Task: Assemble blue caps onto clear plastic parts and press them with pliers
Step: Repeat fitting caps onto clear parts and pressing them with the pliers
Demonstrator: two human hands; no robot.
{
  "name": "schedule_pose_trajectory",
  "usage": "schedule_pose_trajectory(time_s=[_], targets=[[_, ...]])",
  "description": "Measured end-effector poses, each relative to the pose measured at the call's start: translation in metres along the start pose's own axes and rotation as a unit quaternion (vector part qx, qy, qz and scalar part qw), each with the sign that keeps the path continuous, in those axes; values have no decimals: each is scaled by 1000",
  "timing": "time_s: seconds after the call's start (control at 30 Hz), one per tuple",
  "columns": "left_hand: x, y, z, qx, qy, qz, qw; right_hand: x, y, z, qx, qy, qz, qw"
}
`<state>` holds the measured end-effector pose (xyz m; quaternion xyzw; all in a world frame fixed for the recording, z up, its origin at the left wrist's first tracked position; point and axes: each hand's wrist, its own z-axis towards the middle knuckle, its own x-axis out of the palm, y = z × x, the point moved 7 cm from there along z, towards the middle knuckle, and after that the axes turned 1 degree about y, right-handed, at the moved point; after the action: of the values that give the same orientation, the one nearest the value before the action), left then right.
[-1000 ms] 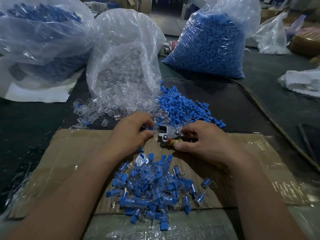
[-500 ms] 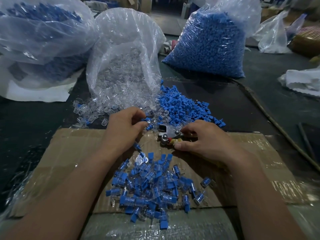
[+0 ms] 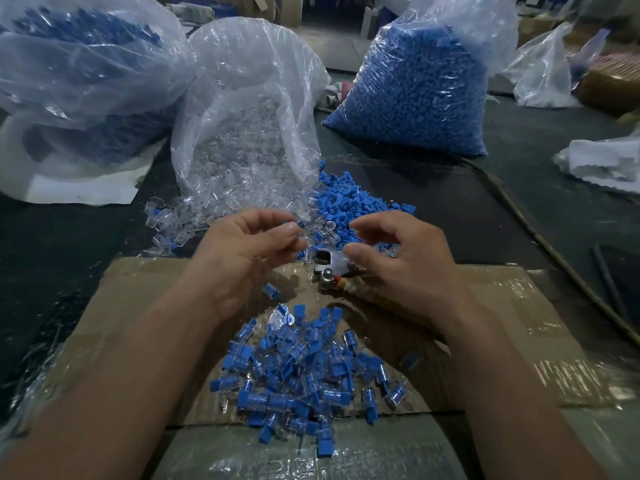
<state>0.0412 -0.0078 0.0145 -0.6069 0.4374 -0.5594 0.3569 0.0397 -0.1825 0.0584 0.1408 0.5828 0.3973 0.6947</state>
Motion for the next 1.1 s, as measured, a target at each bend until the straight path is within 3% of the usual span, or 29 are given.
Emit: schedule_pose_trajectory(time_s=[0.2, 0.37, 0.63, 1.1], targets=[[21, 5, -7, -10, 50, -25, 998, 22, 16, -3, -20, 31, 100, 994], [22, 8, -7, -12, 45, -32, 998, 23, 15, -3, -23, 23, 102, 994], [28, 4, -12, 25, 84, 82, 993, 20, 16, -4, -39, 3, 106, 994], [24, 4, -12, 6, 36, 60, 998, 26, 26, -7, -86, 14, 175, 981]])
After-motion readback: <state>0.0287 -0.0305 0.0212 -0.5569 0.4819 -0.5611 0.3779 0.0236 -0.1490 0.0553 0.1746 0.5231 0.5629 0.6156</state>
